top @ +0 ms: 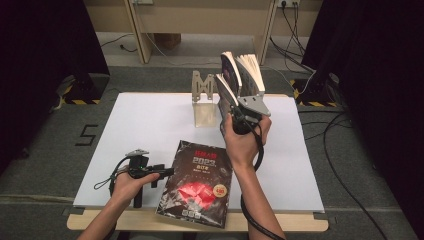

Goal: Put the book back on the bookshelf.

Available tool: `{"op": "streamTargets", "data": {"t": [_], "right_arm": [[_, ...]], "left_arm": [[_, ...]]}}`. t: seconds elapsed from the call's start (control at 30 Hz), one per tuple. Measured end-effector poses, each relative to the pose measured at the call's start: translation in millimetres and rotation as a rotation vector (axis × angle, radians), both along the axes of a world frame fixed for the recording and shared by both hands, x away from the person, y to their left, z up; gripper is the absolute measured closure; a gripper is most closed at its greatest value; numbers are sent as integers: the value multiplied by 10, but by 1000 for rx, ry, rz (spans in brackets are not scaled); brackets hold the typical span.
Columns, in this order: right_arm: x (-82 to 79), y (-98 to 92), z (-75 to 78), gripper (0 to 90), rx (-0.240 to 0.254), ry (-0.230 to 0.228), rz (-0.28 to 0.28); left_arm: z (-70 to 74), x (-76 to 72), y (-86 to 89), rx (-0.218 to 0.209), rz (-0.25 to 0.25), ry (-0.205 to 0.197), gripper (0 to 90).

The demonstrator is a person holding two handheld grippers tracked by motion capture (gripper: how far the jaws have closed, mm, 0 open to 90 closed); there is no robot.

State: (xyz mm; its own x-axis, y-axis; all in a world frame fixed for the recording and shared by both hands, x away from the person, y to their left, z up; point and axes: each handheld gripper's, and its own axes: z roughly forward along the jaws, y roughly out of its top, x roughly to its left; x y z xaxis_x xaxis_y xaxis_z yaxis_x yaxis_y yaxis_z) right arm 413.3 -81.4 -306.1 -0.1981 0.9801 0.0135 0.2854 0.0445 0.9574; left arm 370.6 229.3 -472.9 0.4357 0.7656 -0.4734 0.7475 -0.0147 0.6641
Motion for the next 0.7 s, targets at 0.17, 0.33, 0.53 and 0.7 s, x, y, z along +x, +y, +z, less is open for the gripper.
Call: {"op": "streamTargets", "data": {"t": [0.17,0.33,0.53,0.7], "right_arm": [[21,-2,14,806,-19,40,2],[31,2,69,840,-54,85,-13],[70,-14,110,845,-32,73,9],[75,38,135,845,-23,59,21]], "left_arm": [[-1,1,-6,1,-2,3,420],[1,0,-9,-2,-3,3,420],[-6,7,-3,-1,-2,4,421],[-9,12,0,-1,0,5,421]]}}
